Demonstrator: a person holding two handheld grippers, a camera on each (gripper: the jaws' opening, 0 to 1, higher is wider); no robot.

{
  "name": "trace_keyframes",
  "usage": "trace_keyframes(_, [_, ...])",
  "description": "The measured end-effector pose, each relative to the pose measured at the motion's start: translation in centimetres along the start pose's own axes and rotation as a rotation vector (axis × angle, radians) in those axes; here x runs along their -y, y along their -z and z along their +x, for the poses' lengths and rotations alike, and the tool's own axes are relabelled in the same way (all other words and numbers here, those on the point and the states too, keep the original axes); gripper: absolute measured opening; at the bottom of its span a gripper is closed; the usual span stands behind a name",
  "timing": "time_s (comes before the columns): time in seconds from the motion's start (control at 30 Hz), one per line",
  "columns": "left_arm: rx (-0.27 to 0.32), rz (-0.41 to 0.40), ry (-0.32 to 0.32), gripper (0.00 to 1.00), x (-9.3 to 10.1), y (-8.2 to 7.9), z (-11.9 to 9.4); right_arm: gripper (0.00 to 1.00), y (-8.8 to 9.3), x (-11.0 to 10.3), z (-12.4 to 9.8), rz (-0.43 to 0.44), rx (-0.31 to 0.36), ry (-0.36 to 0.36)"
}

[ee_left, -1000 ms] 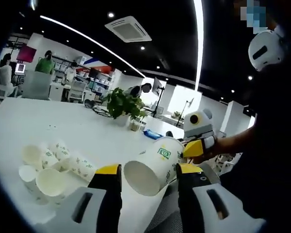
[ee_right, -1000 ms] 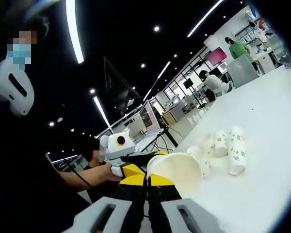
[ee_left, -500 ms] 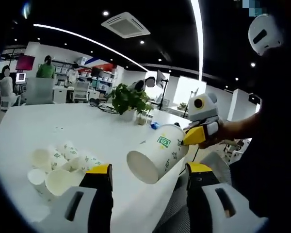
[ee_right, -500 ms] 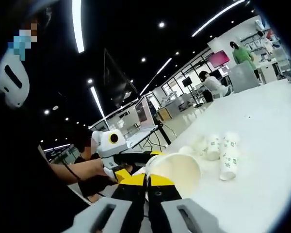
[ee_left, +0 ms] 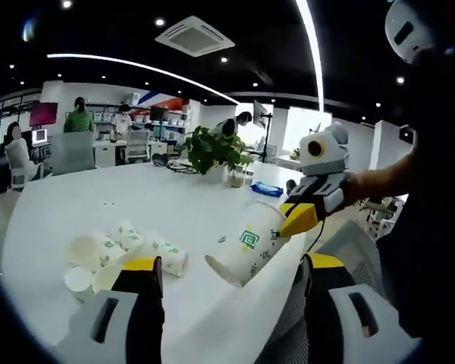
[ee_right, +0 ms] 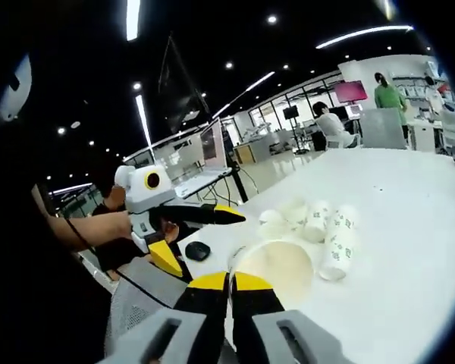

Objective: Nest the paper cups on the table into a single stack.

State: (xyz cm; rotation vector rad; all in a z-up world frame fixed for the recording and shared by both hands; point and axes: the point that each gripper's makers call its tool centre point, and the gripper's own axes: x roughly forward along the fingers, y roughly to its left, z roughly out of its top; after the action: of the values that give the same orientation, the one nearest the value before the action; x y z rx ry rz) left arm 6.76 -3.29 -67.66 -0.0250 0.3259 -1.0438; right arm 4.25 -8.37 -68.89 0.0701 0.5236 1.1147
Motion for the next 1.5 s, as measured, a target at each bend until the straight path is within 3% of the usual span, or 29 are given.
trace_keyframes(0.47, [-0.027, 0.006, -0.020, 0.74, -0.5, 1.4, -0.3, 0.00, 3.0, 1.4, 1.5, -0.131, -0.116, 0.038])
trace_keyframes(0.63, [-0.039, 0.006, -0.029, 0.74, -0.5, 1.8, -0.4, 0.00, 4.7, 2.0, 2.2, -0.216, -0.203, 0.059])
trace_keyframes(0.83, [-0.045, 0.002, -0.046, 0.74, -0.7, 2.2, -0.7, 0.00, 6.1, 2.3, 3.2, -0.275, -0.263, 0.071])
trace_keyframes(1.27, [-0.060, -0.003, -0.076, 0.74, -1.2, 2.9, -1.0, 0.00, 6.6, 5.2, 3.6, -0.392, -0.338, 0.165])
trace_keyframes(1.5, [-0.069, 0.001, -0.079, 0.74, -1.1, 3.2, -0.8, 0.00, 6.6, 5.5, 4.1, -0.411, -0.347, 0.151])
